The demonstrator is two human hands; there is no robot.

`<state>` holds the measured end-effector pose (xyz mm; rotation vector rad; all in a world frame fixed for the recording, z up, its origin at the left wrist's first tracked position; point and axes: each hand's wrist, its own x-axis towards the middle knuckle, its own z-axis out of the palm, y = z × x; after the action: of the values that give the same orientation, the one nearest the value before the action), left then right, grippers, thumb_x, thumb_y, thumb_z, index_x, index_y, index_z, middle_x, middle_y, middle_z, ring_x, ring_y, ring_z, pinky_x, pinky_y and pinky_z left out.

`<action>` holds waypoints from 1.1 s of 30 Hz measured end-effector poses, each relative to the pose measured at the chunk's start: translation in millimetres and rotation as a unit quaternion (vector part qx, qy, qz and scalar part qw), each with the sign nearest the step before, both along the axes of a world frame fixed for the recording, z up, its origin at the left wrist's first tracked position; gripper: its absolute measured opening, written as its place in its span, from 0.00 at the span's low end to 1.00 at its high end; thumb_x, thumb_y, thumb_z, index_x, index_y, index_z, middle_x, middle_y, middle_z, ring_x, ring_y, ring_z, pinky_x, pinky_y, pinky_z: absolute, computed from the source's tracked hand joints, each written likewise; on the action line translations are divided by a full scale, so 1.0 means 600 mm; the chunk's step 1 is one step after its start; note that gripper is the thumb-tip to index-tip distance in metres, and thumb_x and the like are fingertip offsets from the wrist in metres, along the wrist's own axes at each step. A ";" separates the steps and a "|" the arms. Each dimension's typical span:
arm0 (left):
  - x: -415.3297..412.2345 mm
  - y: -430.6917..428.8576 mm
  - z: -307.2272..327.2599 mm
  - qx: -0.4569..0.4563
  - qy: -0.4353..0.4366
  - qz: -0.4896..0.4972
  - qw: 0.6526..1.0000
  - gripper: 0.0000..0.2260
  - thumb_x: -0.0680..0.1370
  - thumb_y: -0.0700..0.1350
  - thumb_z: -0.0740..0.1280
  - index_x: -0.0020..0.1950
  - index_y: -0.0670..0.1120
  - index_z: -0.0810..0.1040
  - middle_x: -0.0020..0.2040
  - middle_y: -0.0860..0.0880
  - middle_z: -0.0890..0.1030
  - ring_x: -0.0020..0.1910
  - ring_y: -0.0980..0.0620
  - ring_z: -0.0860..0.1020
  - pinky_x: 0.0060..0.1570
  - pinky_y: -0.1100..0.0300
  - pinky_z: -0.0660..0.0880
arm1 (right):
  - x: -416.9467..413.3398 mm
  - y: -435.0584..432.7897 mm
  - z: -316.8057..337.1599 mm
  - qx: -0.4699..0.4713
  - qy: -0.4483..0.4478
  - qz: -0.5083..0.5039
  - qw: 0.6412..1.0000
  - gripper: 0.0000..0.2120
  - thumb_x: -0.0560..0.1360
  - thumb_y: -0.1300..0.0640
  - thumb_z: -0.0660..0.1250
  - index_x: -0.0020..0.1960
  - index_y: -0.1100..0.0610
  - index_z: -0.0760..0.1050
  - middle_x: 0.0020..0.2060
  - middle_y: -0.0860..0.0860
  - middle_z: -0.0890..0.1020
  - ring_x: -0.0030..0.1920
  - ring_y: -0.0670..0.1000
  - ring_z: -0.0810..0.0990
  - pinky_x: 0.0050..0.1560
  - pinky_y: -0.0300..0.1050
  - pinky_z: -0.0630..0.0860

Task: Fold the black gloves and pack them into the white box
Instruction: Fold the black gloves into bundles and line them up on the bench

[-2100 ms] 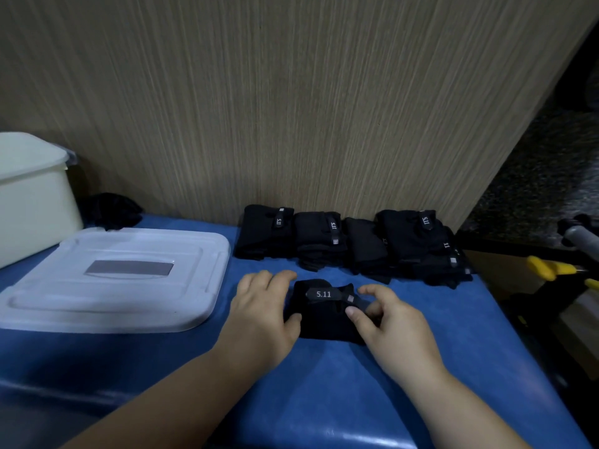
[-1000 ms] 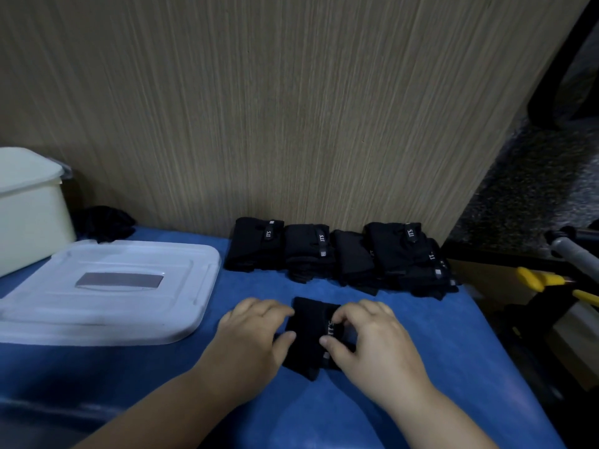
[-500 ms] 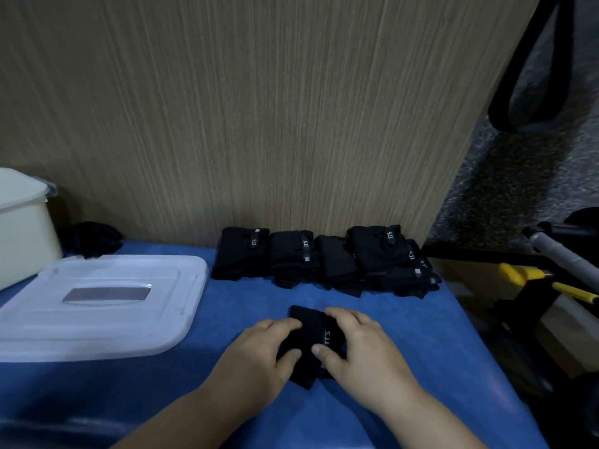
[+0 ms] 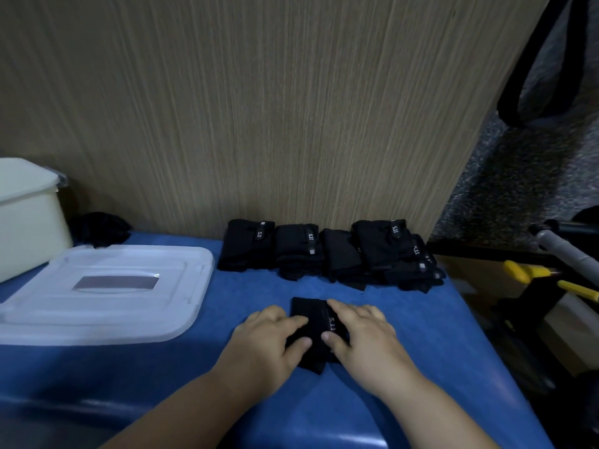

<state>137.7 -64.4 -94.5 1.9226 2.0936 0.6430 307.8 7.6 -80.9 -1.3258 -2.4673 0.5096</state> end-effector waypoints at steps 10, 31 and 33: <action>-0.070 0.004 0.019 -0.001 0.024 0.065 0.998 0.21 0.81 0.57 0.56 0.73 0.55 0.66 0.68 0.55 0.67 0.68 0.54 0.64 0.69 0.57 0.62 | -0.064 -0.013 0.014 0.139 0.099 -0.004 0.985 0.12 0.74 0.52 0.69 0.57 0.48 0.78 0.51 0.40 0.75 0.56 0.43 0.67 0.60 0.39 0.68; -0.477 -0.095 0.038 0.035 -0.073 0.396 0.915 0.18 0.80 0.49 0.62 0.68 0.46 0.74 0.67 0.46 0.75 0.67 0.46 0.70 0.66 0.56 0.64 | -0.642 0.000 0.049 -0.109 0.110 0.155 0.976 0.25 0.78 0.49 0.64 0.73 0.52 0.64 0.69 0.52 0.69 0.66 0.53 0.71 0.63 0.44 0.68; -0.488 -0.092 0.032 0.022 -0.081 0.396 0.914 0.18 0.79 0.49 0.62 0.68 0.48 0.73 0.66 0.47 0.75 0.66 0.47 0.71 0.65 0.55 0.65 | -0.679 0.006 0.041 -0.112 0.102 0.155 0.976 0.29 0.77 0.47 0.65 0.75 0.52 0.61 0.72 0.53 0.66 0.69 0.55 0.68 0.66 0.49 0.68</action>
<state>-155.2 -119.8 -75.5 0.9124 2.7177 0.9502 -99.6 11.0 -56.3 -0.9049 -2.5069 0.9708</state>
